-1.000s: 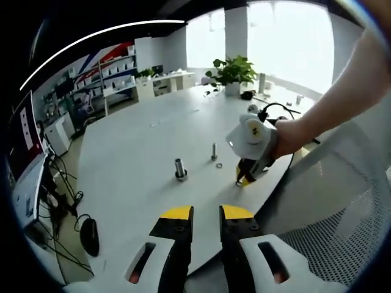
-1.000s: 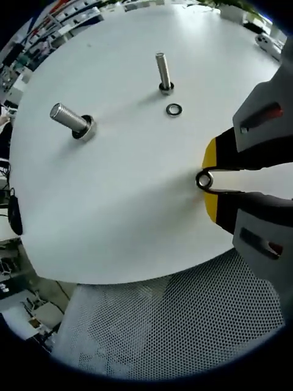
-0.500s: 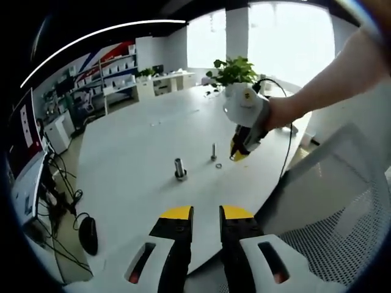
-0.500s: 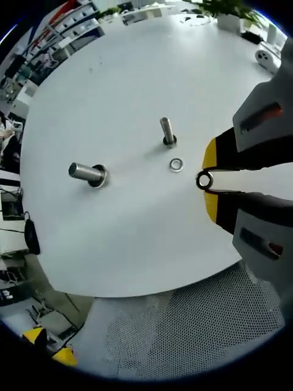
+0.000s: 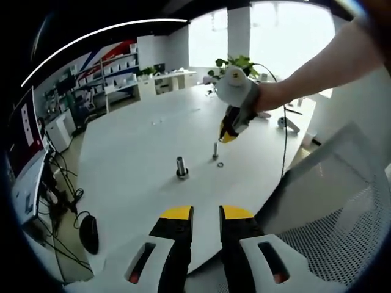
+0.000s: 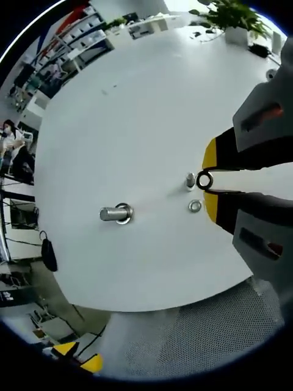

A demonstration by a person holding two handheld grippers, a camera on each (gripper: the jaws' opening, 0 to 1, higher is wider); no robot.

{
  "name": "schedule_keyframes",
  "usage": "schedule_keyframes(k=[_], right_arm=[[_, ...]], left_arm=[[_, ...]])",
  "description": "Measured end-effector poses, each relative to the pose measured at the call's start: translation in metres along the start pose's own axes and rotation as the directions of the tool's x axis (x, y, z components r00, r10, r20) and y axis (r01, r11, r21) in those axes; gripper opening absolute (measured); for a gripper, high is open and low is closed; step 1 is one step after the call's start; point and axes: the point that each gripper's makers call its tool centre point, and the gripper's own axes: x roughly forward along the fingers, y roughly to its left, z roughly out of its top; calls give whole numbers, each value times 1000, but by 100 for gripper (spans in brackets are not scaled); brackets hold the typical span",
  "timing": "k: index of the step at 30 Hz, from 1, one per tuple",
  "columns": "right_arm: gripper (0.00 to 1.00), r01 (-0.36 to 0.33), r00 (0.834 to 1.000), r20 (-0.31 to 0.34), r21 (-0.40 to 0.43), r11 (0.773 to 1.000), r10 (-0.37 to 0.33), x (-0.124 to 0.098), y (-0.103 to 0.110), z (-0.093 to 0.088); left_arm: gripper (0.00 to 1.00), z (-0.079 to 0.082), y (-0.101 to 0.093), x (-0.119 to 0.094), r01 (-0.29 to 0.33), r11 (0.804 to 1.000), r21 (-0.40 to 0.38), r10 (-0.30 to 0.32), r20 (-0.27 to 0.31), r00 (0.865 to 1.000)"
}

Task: Place the washer onto the threaded stud by aligning its center hole with the stud, sliding it down to the base, and recovering from edge contact or off-axis alignment until the washer reaches the visible bottom stop.

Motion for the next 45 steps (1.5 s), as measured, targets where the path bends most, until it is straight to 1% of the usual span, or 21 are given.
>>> schedule_keyframes(k=[3,7,17,26,30,34,38,45], right_arm=[[13,1,1000,5,1,1000,-1,5,-3,6],[13,1,1000,3,-1,1000,-1,9,-5,8],[13,-22,999,-28,18,1000,22,19,-8,-1],[13,-31,999,-12,5,1000,31,19,-6,7],[13,-44,998,-38,-13,999,43,22,-3,1],[13,-49,998,-42,3,999,49,27,-6,-1],[13,-56,997,-52,0,998,56,36,-9,-3],[13,-83,994,-72,-5,997,82,54,-4,-6]], left_arm=[[15,0,0,0,-1,1000,-2,1,-1,1000],[15,-1,0,0,0,1000,-3,0,-4,1000],[15,-2,0,1,6,1000,-6,-6,-11,1000],[15,-3,-2,2,16,1000,-12,-16,-13,1000],[15,-4,-2,3,21,1000,-15,-22,-17,1000],[15,-4,-3,3,24,1000,-18,-24,-19,1000],[15,-5,-2,3,23,999,-23,-23,-22,999],[15,-6,-2,3,23,999,-32,-24,-26,999]])
